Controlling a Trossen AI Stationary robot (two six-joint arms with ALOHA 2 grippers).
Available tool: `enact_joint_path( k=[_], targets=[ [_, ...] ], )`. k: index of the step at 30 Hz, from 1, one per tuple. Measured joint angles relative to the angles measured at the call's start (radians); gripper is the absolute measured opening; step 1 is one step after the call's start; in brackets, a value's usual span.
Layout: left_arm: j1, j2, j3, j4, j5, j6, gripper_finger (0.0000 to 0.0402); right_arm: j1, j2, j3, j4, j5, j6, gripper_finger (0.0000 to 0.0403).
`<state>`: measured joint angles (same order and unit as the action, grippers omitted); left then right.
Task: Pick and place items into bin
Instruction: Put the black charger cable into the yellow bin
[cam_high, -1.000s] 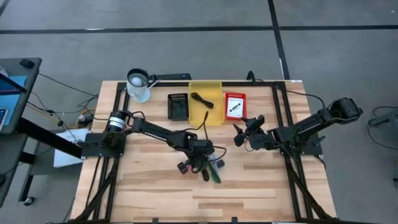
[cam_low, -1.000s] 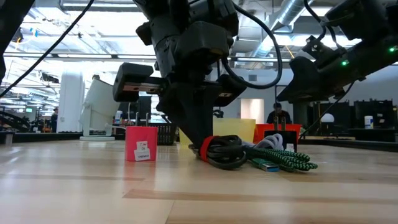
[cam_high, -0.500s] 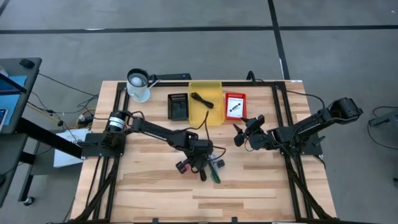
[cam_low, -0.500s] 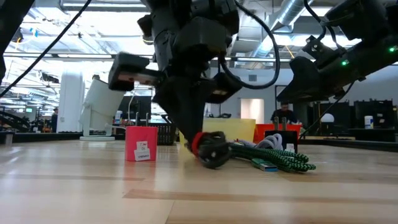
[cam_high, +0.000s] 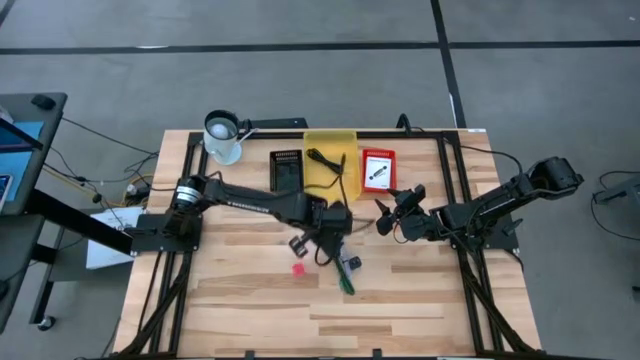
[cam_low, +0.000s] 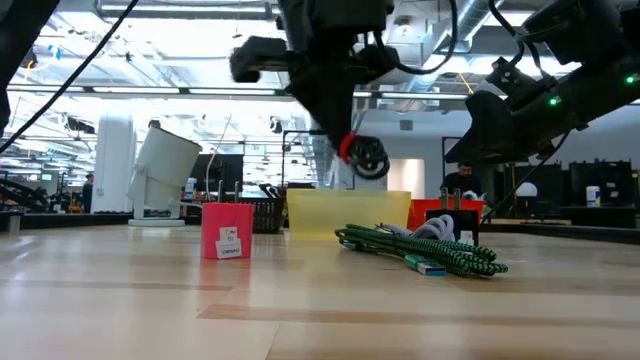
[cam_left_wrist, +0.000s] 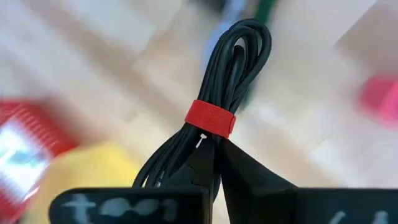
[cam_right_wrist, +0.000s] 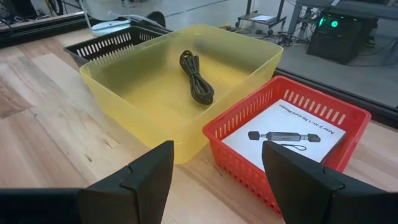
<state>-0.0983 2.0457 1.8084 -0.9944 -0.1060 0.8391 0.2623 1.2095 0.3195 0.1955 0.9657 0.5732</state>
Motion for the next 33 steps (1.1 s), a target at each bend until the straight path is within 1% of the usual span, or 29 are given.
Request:
enact_joint_path(
  k=[2, 5, 10, 12, 16, 21, 26, 33],
  targets=[
    [0.027, 0.000, 0.042, -0.025, -0.070, 0.037, 0.0000, 0.000, 0.000, 0.000, 0.000, -0.002, 0.009, 0.0240],
    [0.078, 0.000, 0.090, -0.053, -0.164, 0.113, 0.0000, 0.000, 0.000, 0.000, 0.000, -0.032, 0.011, 0.0240],
    [0.191, 0.000, 0.107, -0.041, -0.319, 0.253, 0.0000, 0.000, 0.000, 0.000, 0.000, -0.052, 0.021, 0.0240],
    [0.239, 0.000, 0.107, -0.037, -0.355, 0.293, 0.0000, 0.000, 0.000, 0.000, 0.000, -0.052, 0.022, 0.0240],
    [0.320, 0.000, 0.107, -0.036, -0.363, 0.333, 0.0000, 0.000, 0.000, 0.000, 0.000, -0.052, 0.022, 0.0240],
    [0.384, 0.000, 0.107, -0.032, -0.347, 0.316, 0.0009, 0.000, 0.000, 0.000, 0.000, -0.052, 0.022, 0.0240],
    [0.393, 0.000, 0.107, -0.022, -0.324, 0.320, 0.0026, 0.000, 0.000, 0.000, 0.000, -0.052, 0.022, 0.0240],
    [0.366, 0.000, 0.107, 0.016, -0.285, 0.348, 0.0061, 0.000, 0.000, 0.000, 0.000, -0.053, 0.022, 0.0240]
  ],
)
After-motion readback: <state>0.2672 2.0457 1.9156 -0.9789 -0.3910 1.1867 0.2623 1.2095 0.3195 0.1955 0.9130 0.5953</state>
